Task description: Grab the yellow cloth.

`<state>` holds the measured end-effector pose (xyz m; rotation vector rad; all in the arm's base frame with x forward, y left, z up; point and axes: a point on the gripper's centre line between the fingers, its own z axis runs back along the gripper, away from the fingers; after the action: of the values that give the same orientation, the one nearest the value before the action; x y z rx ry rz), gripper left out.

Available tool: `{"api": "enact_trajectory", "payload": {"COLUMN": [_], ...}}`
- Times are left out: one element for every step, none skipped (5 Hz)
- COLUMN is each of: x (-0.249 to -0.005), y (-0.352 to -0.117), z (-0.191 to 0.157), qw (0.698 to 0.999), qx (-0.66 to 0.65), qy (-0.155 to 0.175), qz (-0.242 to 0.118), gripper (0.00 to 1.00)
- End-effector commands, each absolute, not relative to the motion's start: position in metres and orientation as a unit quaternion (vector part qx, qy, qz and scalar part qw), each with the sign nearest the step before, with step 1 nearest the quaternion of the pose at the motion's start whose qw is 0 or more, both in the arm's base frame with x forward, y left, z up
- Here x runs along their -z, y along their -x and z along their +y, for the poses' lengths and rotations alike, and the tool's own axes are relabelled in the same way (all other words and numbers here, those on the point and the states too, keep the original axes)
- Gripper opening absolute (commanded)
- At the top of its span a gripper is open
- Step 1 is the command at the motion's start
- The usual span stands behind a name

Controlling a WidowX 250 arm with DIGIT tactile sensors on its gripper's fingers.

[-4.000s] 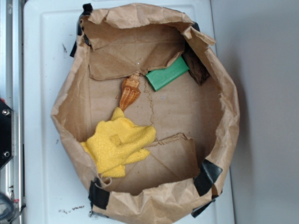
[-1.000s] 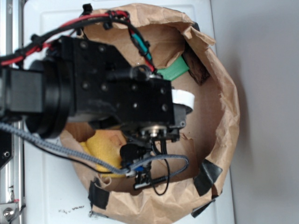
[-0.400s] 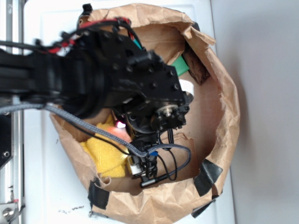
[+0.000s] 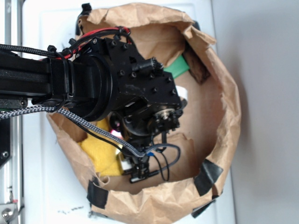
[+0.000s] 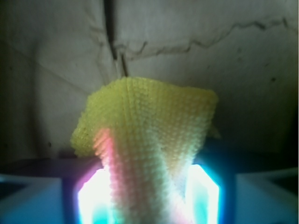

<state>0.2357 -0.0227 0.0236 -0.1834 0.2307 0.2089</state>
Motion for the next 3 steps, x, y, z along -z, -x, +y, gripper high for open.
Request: {"api": "enact_trajectory", "payload": {"x": [-0.058,-0.094,-0.122], "y": [-0.238,-0.249,-0.246], "z": [-0.012,0.017,0.026], "qw": [0.989,0.992,0.991], "qx": [-0.092,-0.101,-0.126], "qy": [0.098,0.061,0.036], "qz": [0.058,0.043,-0.02], "gripper": [0.0,0.0,0.0]}}
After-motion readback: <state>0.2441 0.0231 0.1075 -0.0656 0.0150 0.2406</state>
